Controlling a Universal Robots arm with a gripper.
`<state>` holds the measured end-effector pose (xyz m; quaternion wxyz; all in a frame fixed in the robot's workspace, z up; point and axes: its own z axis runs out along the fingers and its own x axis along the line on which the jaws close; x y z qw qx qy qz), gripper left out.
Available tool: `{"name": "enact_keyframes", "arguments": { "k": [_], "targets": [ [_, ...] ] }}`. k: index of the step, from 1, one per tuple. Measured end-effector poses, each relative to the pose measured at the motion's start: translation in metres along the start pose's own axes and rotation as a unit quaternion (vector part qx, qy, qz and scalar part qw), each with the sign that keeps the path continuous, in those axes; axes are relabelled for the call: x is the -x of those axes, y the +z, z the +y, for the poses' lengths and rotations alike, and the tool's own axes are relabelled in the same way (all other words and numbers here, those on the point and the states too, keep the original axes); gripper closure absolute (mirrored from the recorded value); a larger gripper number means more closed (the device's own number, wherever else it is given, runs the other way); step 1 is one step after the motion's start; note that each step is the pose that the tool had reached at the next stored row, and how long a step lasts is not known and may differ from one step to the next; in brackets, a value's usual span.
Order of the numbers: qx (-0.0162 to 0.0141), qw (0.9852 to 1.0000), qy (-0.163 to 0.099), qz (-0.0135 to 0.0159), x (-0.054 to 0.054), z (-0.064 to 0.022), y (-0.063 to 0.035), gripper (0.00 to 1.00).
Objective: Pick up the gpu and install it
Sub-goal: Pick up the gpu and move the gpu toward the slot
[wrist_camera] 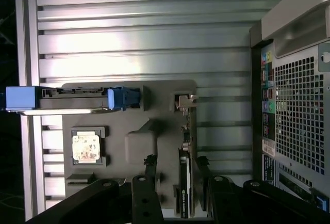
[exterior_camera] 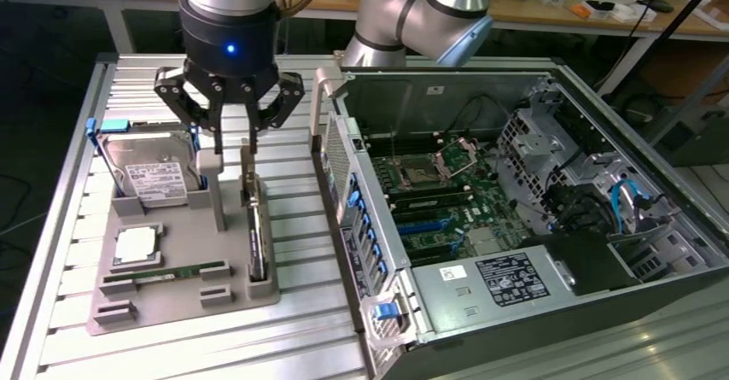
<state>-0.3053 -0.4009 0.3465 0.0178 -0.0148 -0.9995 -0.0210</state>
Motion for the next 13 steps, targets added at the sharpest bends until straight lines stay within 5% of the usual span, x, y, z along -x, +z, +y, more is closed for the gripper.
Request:
{"name": "enact_keyframes", "arguments": {
  "k": [13],
  "targets": [
    [-0.0008, 1.0000, 0.000, 0.0001, 0.0087, -0.0032, 0.0114, 0.58]
  ]
}}
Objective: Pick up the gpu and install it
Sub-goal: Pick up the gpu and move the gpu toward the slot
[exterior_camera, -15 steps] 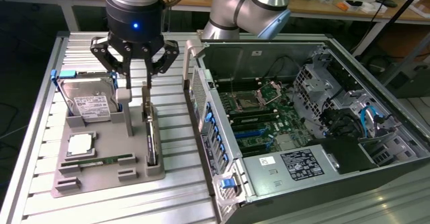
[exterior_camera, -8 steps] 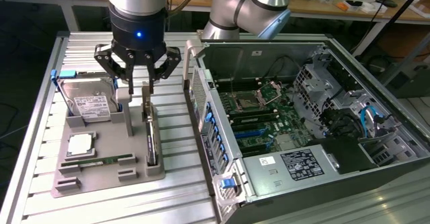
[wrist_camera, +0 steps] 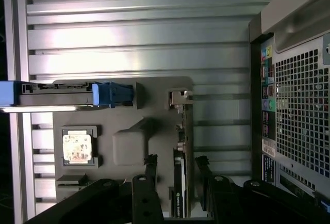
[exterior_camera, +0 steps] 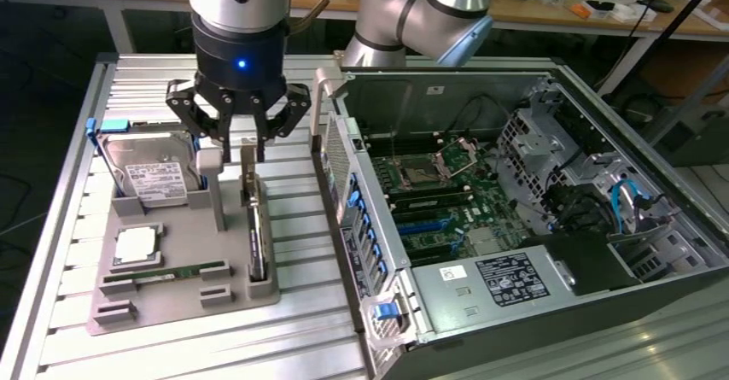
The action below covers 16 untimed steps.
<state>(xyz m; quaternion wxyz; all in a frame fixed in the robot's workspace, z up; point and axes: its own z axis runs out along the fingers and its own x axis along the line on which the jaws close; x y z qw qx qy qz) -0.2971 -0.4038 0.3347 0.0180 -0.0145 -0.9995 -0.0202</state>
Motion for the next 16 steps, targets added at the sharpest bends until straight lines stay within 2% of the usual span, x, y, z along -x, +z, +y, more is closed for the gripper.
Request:
{"name": "enact_keyframes", "arguments": {
  "k": [5, 16],
  "targets": [
    [-0.0003, 1.0000, 0.000, -0.0001, 0.0028, -0.0014, 0.0024, 0.58],
    [-0.0032, 1.0000, 0.000, -0.0002, 0.0078, -0.0019, 0.0099, 0.58]
  ]
}}
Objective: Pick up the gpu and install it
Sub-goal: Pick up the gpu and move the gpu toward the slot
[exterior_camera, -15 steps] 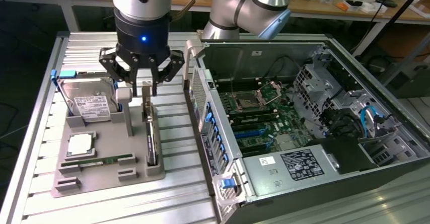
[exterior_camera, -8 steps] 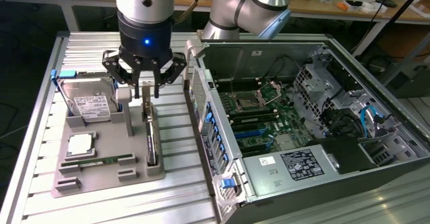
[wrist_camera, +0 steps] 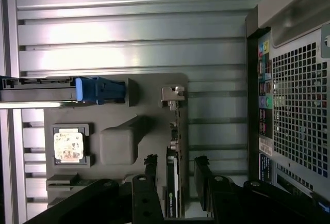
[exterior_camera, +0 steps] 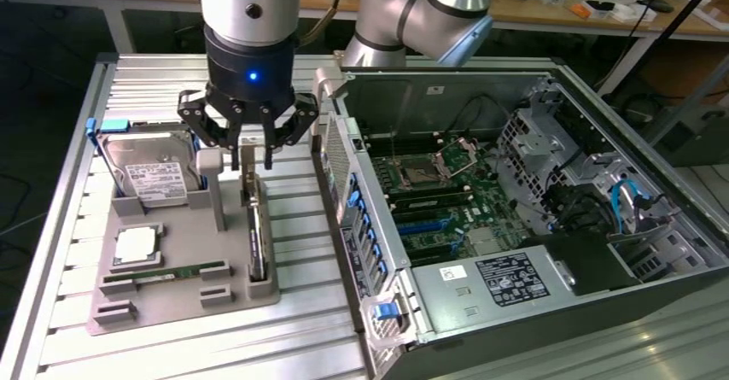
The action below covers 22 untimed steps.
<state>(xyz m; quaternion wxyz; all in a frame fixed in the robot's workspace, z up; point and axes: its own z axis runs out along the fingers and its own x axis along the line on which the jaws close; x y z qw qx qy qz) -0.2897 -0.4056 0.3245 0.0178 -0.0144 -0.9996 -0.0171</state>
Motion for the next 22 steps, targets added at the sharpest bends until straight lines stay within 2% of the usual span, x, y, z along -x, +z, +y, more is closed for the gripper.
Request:
{"name": "enact_keyframes", "arguments": {
  "k": [9, 16, 22],
  "targets": [
    [-0.0039, 1.0000, 0.000, 0.0000, 0.004, -0.0002, 0.0088, 0.58],
    [-0.0057, 1.0000, -0.001, -0.0001, 0.005, -0.0004, 0.0150, 0.58],
    [-0.0058, 1.0000, -0.001, -0.0001, 0.006, -0.0095, 0.0206, 0.58]
  ]
}}
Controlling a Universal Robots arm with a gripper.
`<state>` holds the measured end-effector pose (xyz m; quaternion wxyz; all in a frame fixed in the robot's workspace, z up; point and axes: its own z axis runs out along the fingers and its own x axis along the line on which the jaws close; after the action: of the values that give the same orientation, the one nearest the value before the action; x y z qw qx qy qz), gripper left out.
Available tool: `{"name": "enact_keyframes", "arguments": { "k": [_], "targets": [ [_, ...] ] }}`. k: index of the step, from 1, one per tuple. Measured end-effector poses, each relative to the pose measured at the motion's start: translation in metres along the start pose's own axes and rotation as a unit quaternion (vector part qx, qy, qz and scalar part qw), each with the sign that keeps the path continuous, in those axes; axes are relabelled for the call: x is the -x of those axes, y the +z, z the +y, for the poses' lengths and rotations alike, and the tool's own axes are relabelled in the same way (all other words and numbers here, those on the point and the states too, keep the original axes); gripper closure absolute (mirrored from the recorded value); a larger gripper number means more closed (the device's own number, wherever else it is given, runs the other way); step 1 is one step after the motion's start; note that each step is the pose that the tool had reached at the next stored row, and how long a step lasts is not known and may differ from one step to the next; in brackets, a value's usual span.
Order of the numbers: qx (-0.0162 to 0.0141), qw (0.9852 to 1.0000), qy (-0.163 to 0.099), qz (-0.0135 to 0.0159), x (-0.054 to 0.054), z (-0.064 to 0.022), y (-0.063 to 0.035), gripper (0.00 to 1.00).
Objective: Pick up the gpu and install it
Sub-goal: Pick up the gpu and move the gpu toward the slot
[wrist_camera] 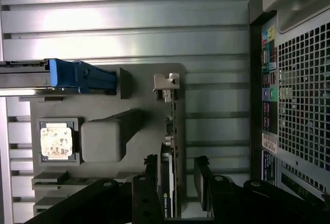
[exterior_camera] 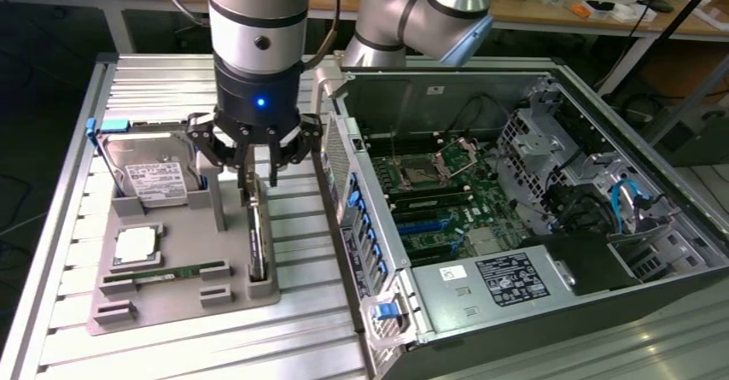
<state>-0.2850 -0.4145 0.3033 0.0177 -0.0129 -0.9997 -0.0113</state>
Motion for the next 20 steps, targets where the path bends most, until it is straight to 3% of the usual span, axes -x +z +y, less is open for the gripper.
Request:
{"name": "enact_keyframes", "arguments": {
  "k": [12, 20],
  "targets": [
    [-0.0003, 1.0000, 0.000, 0.0000, 0.001, -0.0196, 0.0146, 0.58],
    [-0.0019, 1.0000, 0.000, 0.0000, 0.001, -0.0259, 0.0236, 0.58]
  ]
}}
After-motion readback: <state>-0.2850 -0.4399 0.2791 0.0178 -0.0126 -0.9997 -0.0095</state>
